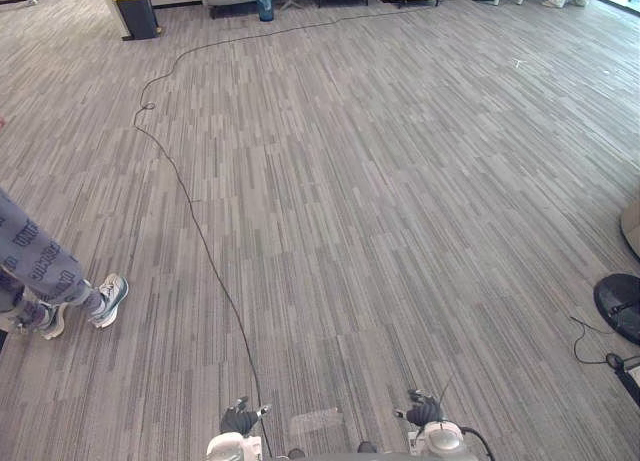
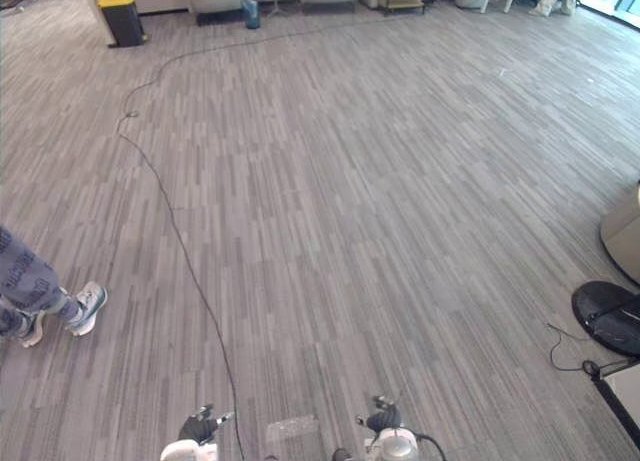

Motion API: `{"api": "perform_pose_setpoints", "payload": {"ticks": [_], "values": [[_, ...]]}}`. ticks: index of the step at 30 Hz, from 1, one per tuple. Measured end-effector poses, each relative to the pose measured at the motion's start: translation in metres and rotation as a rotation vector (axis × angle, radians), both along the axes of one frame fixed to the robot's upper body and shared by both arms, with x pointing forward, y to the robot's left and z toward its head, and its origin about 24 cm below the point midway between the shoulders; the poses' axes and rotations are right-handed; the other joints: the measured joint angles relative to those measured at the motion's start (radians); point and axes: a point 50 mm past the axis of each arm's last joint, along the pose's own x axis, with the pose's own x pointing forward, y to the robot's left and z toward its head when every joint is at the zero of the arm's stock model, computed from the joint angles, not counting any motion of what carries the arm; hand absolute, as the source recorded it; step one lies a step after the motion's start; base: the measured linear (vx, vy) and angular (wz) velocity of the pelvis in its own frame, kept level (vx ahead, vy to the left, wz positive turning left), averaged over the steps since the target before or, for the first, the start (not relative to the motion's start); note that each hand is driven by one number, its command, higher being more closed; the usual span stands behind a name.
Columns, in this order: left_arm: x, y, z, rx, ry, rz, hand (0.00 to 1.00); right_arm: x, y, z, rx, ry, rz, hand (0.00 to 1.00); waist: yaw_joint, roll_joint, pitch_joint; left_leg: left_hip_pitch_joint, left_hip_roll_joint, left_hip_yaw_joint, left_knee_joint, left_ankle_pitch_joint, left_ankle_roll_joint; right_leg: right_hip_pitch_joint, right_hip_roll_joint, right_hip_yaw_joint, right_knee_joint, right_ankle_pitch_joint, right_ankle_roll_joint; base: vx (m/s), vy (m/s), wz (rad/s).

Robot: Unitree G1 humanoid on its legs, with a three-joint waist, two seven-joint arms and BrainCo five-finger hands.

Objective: Pick up cushions and gather them together orderly.

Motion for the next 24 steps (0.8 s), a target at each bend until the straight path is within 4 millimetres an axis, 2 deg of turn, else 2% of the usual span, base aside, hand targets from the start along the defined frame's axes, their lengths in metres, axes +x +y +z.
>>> {"api": "perform_pose_setpoints", "payload": {"ticks": [11,24], "values": [[-0.003,0.003,-0.003,-0.009,0.031,0.051,0.0,-0.016,-0.011,-0.007,0.067,0.054,-0.225,0.0,0.001,0.0,0.013,-0.005,-0.01,-0.039,-0.009,0.005,0.003,0.027,-0.008,-0.044,-0.026,0.004,0.007,0.0,-0.024,0.11],[0.0,0.001,-0.003,0.002,0.042,0.002,0.0,-0.017,-0.013,-0.007,0.084,0.056,-0.258,0.0,0.001,0.007,0.017,-0.005,-0.01,-0.05,-0.009,0.01,0.004,0.031,-0.009,-0.051,-0.024,0.002,0.009,-0.05,-0.036,0.03]]}}
